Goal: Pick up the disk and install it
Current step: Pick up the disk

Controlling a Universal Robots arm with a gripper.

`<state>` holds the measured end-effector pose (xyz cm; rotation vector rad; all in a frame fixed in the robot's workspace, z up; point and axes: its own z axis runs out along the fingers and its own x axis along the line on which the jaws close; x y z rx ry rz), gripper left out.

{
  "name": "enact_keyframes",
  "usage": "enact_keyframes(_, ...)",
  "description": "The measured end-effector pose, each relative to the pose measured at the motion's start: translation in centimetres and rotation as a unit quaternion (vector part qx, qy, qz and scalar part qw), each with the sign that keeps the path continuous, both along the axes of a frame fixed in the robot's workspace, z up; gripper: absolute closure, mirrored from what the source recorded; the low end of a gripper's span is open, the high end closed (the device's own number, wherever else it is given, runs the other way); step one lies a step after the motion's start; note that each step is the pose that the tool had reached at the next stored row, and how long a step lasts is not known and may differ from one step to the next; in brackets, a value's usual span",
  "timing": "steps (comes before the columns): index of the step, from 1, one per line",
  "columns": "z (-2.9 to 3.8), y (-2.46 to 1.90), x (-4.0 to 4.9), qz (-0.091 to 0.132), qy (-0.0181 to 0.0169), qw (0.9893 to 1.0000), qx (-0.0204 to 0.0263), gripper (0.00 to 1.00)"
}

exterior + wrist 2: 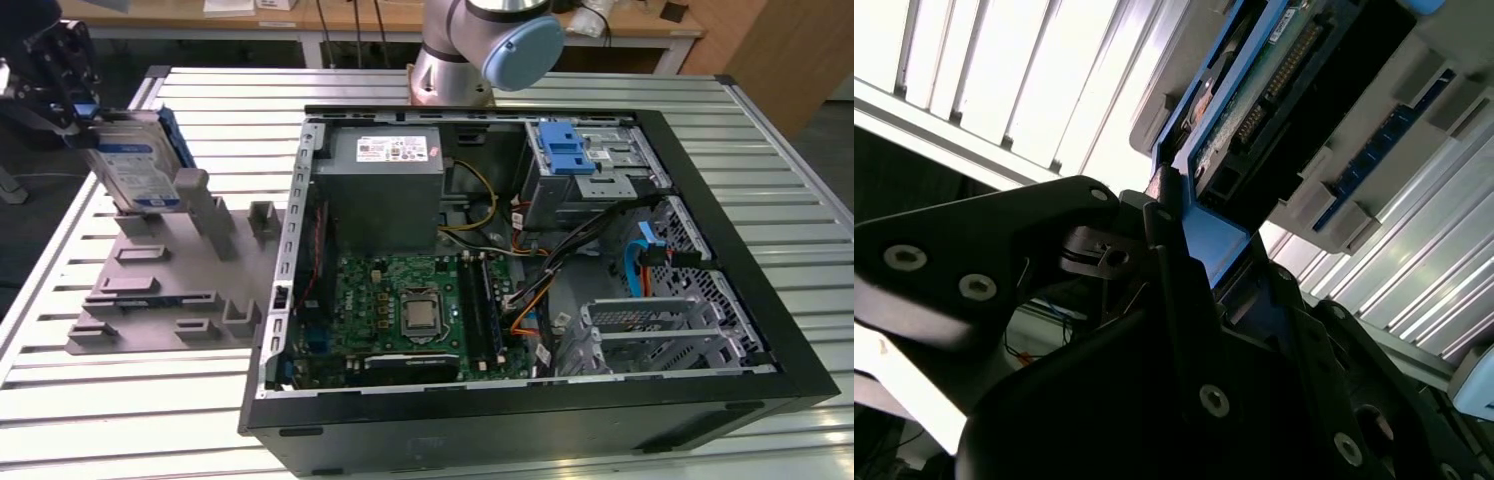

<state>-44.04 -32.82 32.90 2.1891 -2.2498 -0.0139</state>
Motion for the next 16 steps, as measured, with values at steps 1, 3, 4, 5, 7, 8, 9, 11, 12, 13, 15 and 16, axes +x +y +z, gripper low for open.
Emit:
enact_keyframes(1, 0.05, 0.01, 0.00, 0.000, -0.0001, 1.0000, 0.0000, 0.64)
enact_keyframes(3, 0.17, 0.01, 0.00, 0.000, 0.0000, 1.0000, 0.0000, 0.64)
enact_keyframes(4, 0.22, 0.02, 0.00, 0.000, 0.0000, 1.0000, 0.0000, 0.64)
enact_keyframes(5, 0.27, 0.03, 0.00, 0.000, 0.0000, 1.0000, 0.0000, 0.64)
enact_keyframes(7, 0.36, 0.05, 0.00, 0.000, 0.0000, 1.0000, 0.0000, 0.64)
enact_keyframes(8, 0.41, 0.06, 0.00, 0.000, 0.0000, 1.0000, 0.0000, 0.64)
enact_keyframes(9, 0.47, 0.07, 0.00, 0.000, 0.0000, 1.0000, 0.0000, 0.64)
enact_keyframes(11, 0.55, 0.09, 0.00, 0.000, -0.0001, 1.0000, 0.0000, 0.64)
enact_keyframes(12, 0.60, 0.10, 0.00, 0.000, -0.0001, 1.0000, 0.0000, 0.64)
enact_keyframes(13, 0.65, 0.11, 0.00, 0.000, 0.0000, 1.0000, 0.0000, 0.64)
enact_keyframes(15, 0.74, 0.14, 0.00, 0.000, 0.0000, 1.0000, 0.0000, 0.64)
enact_keyframes(16, 0.78, 0.15, 0.00, 0.000, 0.0000, 1.0000, 0.0000, 0.64)
